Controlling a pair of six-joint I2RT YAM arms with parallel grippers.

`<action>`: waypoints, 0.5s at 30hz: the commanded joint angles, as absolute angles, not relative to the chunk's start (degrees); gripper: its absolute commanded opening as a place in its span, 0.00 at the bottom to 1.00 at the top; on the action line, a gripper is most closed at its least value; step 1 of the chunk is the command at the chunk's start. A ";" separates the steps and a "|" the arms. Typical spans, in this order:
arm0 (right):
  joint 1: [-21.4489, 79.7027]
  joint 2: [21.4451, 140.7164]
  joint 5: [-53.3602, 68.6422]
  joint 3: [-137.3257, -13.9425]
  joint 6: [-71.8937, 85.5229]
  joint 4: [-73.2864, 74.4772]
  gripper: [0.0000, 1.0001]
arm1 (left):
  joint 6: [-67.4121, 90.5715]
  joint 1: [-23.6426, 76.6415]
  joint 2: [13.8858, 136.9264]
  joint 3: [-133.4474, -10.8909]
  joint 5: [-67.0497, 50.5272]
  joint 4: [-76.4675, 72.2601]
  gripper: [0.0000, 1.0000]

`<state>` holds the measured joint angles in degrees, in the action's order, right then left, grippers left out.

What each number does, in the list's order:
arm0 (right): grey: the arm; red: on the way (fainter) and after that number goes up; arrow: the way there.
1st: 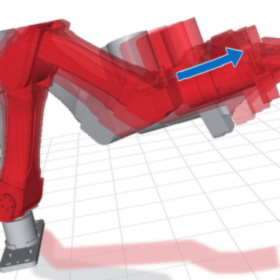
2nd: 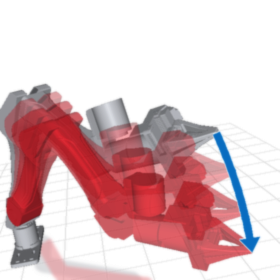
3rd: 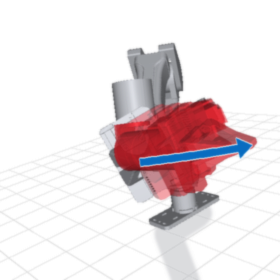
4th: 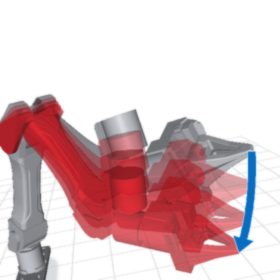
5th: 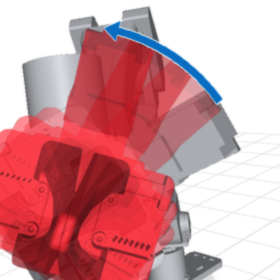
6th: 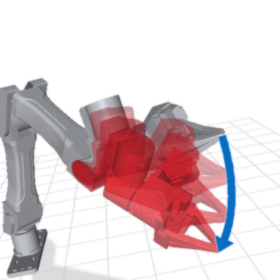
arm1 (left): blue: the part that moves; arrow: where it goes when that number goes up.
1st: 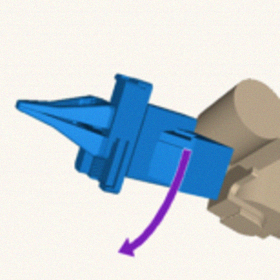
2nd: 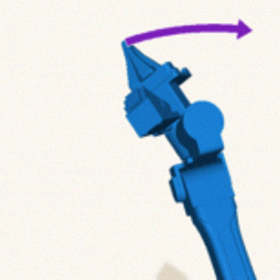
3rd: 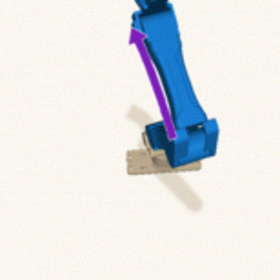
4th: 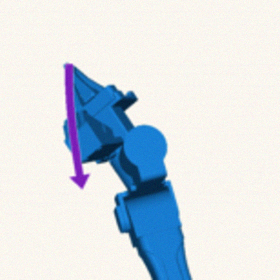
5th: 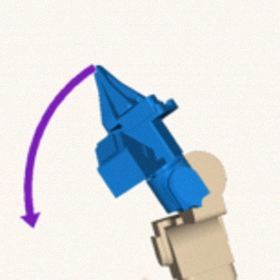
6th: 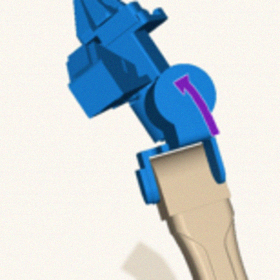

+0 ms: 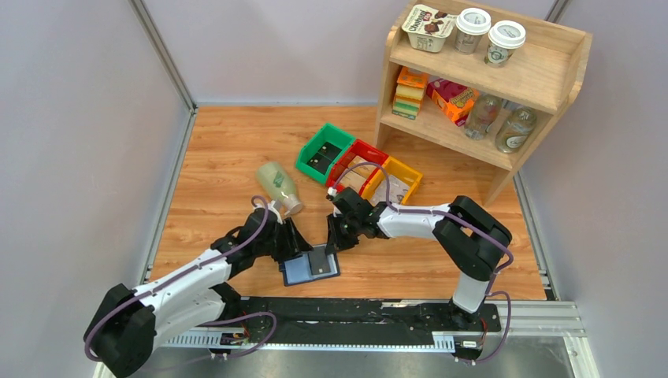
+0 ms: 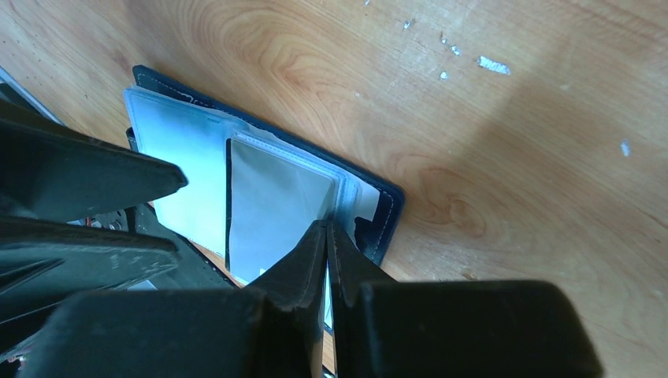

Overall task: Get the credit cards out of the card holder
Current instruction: Remove the credit card from the card holder.

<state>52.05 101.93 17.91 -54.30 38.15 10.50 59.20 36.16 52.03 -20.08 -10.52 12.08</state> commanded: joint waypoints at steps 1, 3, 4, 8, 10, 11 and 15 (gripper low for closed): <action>52.29 104.50 14.85 -51.50 37.70 12.57 0.08 | 61.70 36.04 54.75 -18.02 -13.27 6.95 0.54; 52.30 104.50 14.94 -51.15 37.88 12.13 0.08 | 62.05 36.04 56.42 -17.58 -14.32 5.37 0.52; 52.29 104.41 15.03 -50.80 37.97 11.95 0.08 | 62.31 36.04 57.38 -17.14 -14.59 4.06 0.51; 52.29 104.24 15.20 -50.01 38.32 11.34 0.07 | 63.63 36.04 60.20 -16.00 -16.87 0.28 0.46; 52.30 104.06 15.21 -49.57 38.50 10.81 0.07 | 64.51 36.12 60.56 -15.47 -18.36 -2.17 0.42; 52.29 103.98 15.21 -49.40 38.58 10.55 0.07 | 65.12 36.12 59.95 -15.38 -18.37 -3.15 0.39; 52.29 103.97 15.21 -48.69 39.11 9.67 0.07 | 67.84 36.21 53.55 -13.80 -16.44 -3.78 0.26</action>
<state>51.79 101.67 19.18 -51.92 39.79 6.02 64.23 36.12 59.35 -14.81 -15.88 1.83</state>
